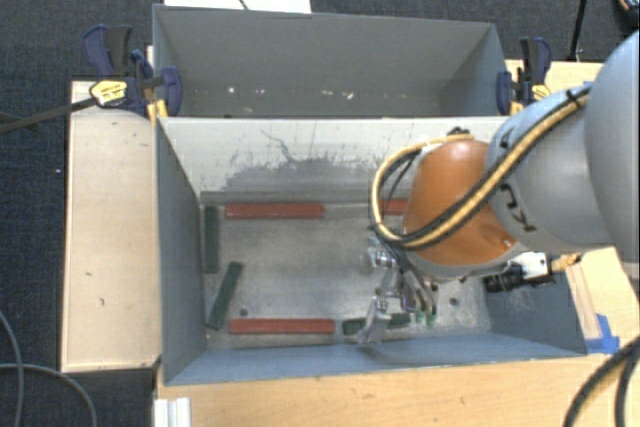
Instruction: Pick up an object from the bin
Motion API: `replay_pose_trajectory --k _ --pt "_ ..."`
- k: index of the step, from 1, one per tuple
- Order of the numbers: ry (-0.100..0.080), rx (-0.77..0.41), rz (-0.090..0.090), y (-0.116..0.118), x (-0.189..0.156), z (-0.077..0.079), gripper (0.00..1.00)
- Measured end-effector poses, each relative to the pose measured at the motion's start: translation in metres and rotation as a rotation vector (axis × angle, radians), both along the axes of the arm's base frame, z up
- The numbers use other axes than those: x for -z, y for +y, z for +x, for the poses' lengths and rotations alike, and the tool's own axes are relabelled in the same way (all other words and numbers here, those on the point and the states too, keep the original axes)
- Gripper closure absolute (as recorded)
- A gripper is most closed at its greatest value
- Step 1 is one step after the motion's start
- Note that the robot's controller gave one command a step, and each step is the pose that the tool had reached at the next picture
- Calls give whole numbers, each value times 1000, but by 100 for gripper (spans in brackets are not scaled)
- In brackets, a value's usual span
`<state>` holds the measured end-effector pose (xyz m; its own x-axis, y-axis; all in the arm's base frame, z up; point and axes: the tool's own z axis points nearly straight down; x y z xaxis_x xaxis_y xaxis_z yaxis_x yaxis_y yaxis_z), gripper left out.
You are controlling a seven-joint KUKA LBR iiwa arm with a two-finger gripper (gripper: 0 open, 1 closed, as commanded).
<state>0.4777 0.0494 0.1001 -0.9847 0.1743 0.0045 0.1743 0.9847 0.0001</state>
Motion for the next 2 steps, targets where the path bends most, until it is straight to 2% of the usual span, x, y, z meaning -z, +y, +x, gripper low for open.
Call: replay_pose_trajectory --k 1,2 --pt "-7 -44 -1 -12 30 4 0" --pt "-9 -43 0 -12 30 5 0"
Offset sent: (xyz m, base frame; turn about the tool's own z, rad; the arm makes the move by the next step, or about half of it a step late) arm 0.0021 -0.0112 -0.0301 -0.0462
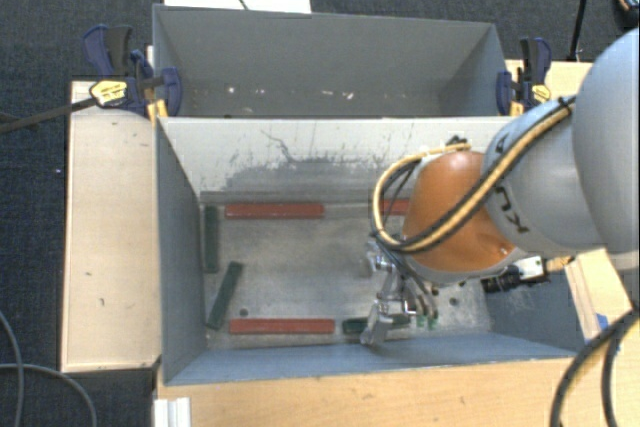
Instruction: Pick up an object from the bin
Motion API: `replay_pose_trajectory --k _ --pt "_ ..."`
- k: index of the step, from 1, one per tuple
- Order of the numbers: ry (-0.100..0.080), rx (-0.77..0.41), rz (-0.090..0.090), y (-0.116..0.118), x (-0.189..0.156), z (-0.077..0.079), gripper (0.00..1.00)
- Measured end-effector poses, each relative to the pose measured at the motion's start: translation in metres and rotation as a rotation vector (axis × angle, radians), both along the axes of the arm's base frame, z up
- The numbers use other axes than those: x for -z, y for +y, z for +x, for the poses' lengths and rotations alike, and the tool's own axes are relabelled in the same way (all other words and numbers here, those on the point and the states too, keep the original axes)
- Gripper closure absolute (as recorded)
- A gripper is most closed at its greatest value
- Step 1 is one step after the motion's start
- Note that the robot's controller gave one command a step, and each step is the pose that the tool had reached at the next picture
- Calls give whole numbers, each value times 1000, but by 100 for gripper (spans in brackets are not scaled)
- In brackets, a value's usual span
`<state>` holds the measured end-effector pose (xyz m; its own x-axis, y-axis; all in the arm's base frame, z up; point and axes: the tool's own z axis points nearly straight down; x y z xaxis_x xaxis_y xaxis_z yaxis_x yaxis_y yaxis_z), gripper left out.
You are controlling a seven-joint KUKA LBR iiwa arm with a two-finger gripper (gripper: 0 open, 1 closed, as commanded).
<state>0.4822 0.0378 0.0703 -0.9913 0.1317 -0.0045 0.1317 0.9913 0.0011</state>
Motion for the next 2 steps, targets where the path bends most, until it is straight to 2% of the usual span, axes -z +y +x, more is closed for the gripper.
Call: replay_pose_trajectory --k 1,2 --pt "1 0 0 0 0 -1 100" --pt "-5 -2 1 0 -103 2 100"
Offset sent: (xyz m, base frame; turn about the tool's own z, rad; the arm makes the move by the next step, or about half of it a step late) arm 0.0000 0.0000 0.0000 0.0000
